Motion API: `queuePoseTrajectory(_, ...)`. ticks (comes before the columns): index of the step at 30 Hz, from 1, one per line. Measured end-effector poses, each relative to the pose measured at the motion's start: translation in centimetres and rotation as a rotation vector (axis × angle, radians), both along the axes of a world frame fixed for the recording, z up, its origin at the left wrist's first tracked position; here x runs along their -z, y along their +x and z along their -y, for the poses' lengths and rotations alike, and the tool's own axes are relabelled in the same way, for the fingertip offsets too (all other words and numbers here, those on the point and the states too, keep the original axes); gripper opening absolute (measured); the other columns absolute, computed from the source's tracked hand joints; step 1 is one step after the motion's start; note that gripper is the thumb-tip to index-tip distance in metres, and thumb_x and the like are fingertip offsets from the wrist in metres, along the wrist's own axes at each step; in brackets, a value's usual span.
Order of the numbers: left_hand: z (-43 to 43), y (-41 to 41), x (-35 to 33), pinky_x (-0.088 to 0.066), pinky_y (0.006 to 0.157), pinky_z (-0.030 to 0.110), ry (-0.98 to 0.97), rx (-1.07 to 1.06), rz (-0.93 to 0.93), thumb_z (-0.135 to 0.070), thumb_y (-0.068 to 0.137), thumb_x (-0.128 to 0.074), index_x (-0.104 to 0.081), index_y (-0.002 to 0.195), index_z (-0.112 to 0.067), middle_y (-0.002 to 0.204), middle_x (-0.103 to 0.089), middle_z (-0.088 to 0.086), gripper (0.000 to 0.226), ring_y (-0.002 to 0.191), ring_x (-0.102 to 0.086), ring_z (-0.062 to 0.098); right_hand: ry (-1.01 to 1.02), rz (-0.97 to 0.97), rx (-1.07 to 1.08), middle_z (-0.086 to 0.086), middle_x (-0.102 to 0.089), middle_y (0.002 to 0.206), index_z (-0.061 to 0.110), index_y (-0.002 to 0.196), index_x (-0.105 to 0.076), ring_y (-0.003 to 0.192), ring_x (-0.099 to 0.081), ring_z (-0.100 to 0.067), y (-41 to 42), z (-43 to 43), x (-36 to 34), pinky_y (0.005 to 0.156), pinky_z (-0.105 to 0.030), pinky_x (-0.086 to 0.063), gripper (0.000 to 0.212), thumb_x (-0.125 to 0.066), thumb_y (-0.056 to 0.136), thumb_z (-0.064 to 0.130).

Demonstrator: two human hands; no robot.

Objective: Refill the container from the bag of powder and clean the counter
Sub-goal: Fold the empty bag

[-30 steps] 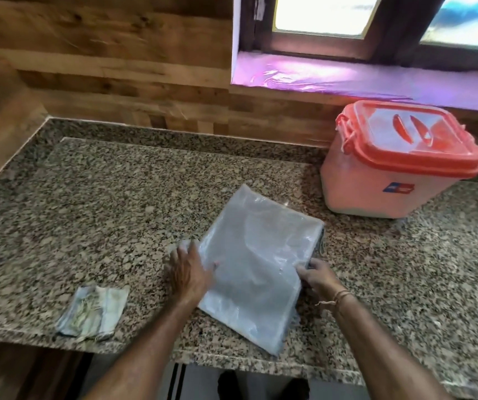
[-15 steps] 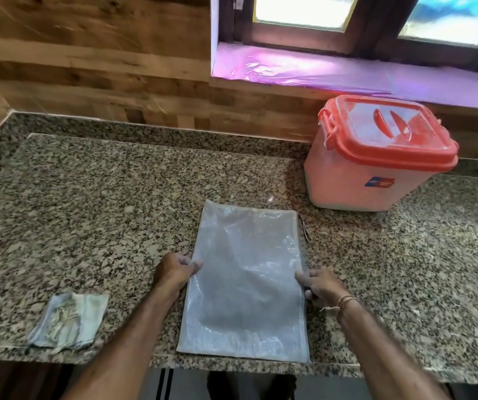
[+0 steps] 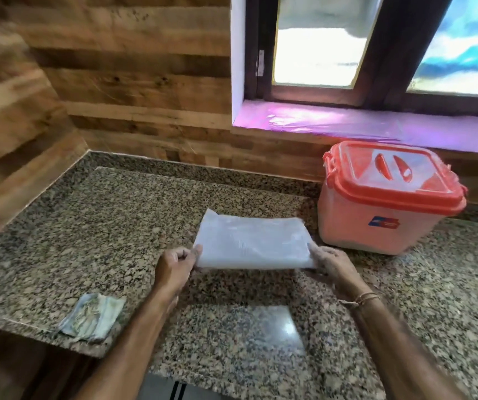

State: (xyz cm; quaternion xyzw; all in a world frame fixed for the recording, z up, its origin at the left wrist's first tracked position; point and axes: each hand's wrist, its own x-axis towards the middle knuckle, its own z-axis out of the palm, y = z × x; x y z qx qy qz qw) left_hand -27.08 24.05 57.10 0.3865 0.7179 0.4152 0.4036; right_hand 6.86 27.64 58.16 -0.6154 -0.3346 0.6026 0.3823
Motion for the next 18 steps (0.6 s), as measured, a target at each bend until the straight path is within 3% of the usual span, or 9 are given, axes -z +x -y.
queuePoseTrajectory(3, 3.9, 1.9, 3.6, -0.043, 0.055, 0.025, -0.126, 0.033, -0.055, -0.035, 0.090, -0.077, -0.057, 0.050, -0.018, 0.042, -0.052, -0.010, 0.048, 0.047, -0.051, 0.014, -0.061, 0.144, -0.090, -0.011, -0.061, 0.078, 0.011, 0.072, -0.061, 0.071, -0.060, -0.022, 2.3, 2.7, 3.7, 0.062, -0.034, -0.057, 0.030, -0.067, 0.098, 0.024)
queuePoseTrajectory(6, 8.0, 3.6, 6.8, -0.039, 0.048, 0.024, -0.378, 0.151, -0.219, -0.030, 0.092, -0.075, -0.058, 0.059, -0.018, 0.049, -0.056, -0.004, 0.039, 0.045, -0.049, 0.013, 0.007, 0.392, -0.195, 0.000, -0.051, 0.061, 0.021, 0.061, -0.054, 0.058, -0.048, -0.016, 4.4, 5.8, 7.2, 0.057, -0.029, -0.039, 0.038, -0.072, 0.093, 0.026)
queuePoseTrajectory(8, 10.0, 5.3, 7.5, -0.052, 0.057, 0.034, -0.519, 0.188, -0.342, -0.037, 0.085, -0.079, -0.063, 0.081, -0.018, 0.074, -0.068, -0.002, 0.025, 0.059, -0.060, 0.014, 0.041, 0.502, -0.266, 0.006, -0.043, 0.055, 0.025, 0.056, -0.046, 0.054, -0.039, -0.013, 5.9, 7.0, 9.0, 0.057, -0.029, -0.029, 0.043, -0.073, 0.089, 0.030)
queuePoseTrajectory(9, 10.5, 6.2, 7.8, -0.057, 0.066, 0.035, -0.516, 0.173, -0.453, -0.041, 0.081, -0.081, -0.062, 0.103, -0.020, 0.097, -0.071, 0.000, 0.036, 0.076, -0.066, 0.015, 0.053, 0.535, -0.297, 0.008, -0.040, 0.054, 0.025, 0.056, -0.043, 0.053, -0.036, -0.012, 6.6, 7.4, 9.5, 0.057, -0.030, -0.027, 0.043, -0.072, 0.087, 0.032)
queuePoseTrajectory(10, 10.7, 6.9, 8.1, -0.059, 0.076, 0.037, -0.455, 0.189, -0.603, -0.046, 0.078, -0.082, -0.053, 0.128, -0.023, 0.124, -0.064, 0.005, 0.062, 0.099, -0.066, 0.020, 0.076, 0.555, -0.327, 0.008, -0.039, 0.054, 0.026, 0.057, -0.041, 0.053, -0.034, -0.012, 7.1, 7.6, 9.9, 0.058, -0.030, -0.025, 0.043, -0.072, 0.087, 0.032)
queuePoseTrajectory(12, 10.5, 8.9, 8.1, -0.047, 0.106, 0.046, -0.276, 0.314, -0.853, -0.059, 0.080, -0.076, -0.021, 0.160, -0.025, 0.166, -0.024, 0.014, 0.102, 0.145, -0.039, 0.032, 0.109, 0.585, -0.384, 0.006, -0.038, 0.057, 0.025, 0.060, -0.041, 0.054, -0.034, -0.012, 7.9, 7.8, 10.0, 0.057, -0.031, -0.022, 0.041, -0.070, 0.090, 0.029)
queuePoseTrajectory(13, 10.1, 9.8, 8.0, -0.032, 0.119, 0.052, -0.233, 0.425, -0.913, -0.066, 0.082, -0.070, -0.006, 0.165, -0.026, 0.172, 0.000, 0.012, 0.112, 0.156, -0.015, 0.034, 0.113, 0.598, -0.397, 0.005, -0.038, 0.059, 0.024, 0.062, -0.041, 0.055, -0.034, -0.013, 8.3, 7.8, 9.9, 0.057, -0.031, -0.021, 0.041, -0.070, 0.091, 0.028)
queuePoseTrajectory(15, 9.2, 11.1, 8.3, -0.002, 0.125, 0.057, -0.284, 0.599, -0.923, -0.083, 0.081, -0.053, 0.016, 0.163, -0.028, 0.166, 0.033, 0.008, 0.121, 0.157, 0.019, 0.029, 0.123, 0.650, -0.397, 0.003, -0.035, 0.059, 0.022, 0.062, -0.038, 0.055, -0.033, -0.014, 9.2, 7.7, 10.0, 0.056, -0.032, -0.019, 0.044, -0.070, 0.092, 0.023)
queuePoseTrajectory(18, 9.0, 11.9, 9.5, 0.009, 0.123, 0.057, -0.459, 0.689, -0.895, -0.108, 0.047, -0.012, 0.027, 0.158, -0.023, 0.156, 0.046, 0.004, 0.145, 0.149, 0.034, 0.025, 0.133, 0.736, -0.398, 0.003, -0.035, 0.056, 0.021, 0.060, -0.037, 0.054, -0.033, -0.015, 10.5, 7.1, 9.9, 0.054, -0.032, -0.020, 0.046, -0.071, 0.091, 0.021)
